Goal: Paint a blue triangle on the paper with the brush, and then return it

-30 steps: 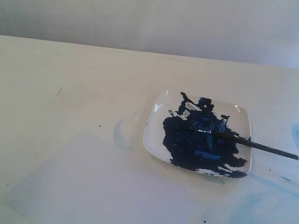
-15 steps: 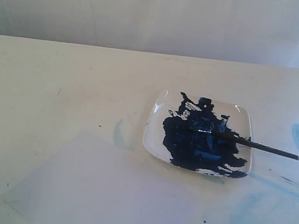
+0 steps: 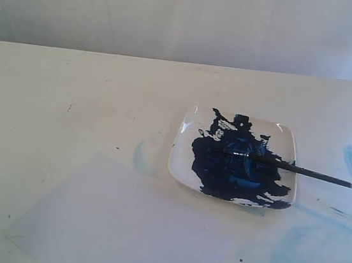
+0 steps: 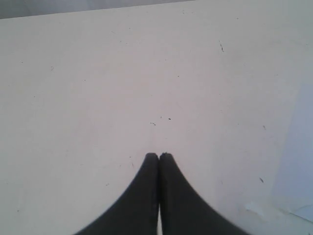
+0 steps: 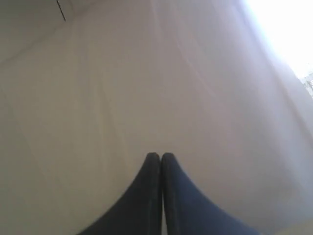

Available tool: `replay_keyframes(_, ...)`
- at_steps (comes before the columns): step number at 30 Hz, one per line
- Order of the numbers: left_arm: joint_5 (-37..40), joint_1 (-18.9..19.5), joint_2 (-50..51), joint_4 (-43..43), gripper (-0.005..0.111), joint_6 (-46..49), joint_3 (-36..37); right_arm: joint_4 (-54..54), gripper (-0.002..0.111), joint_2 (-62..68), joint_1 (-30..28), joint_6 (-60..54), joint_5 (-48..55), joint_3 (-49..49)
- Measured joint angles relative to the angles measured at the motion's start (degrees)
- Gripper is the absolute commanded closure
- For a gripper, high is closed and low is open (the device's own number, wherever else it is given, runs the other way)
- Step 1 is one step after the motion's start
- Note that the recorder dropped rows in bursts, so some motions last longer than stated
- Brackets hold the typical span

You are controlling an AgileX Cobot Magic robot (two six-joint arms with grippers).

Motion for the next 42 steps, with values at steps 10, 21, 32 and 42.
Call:
replay_keyframes(10,0.0,0.0,0.0,0.0,0.107,0.0,0.0,12.64,0.108,20.08,0.0,-2.32,20.74,-14.59)
replay_keyframes(21,0.0,0.0,0.0,0.0,0.107,0.0,0.0,25.73,0.107,60.74,0.01,12.01,33.74,-26.44)
replay_keyframes(32,0.0,0.0,0.0,0.0,0.107,0.0,0.0,34.06,0.058,69.2,0.01,17.61,27.77,-26.47)
replay_keyframes(42,0.0,0.0,0.0,0.0,0.107,0.0,0.0,35.14,0.051,72.26,0.01,24.62,21.37,-26.57)
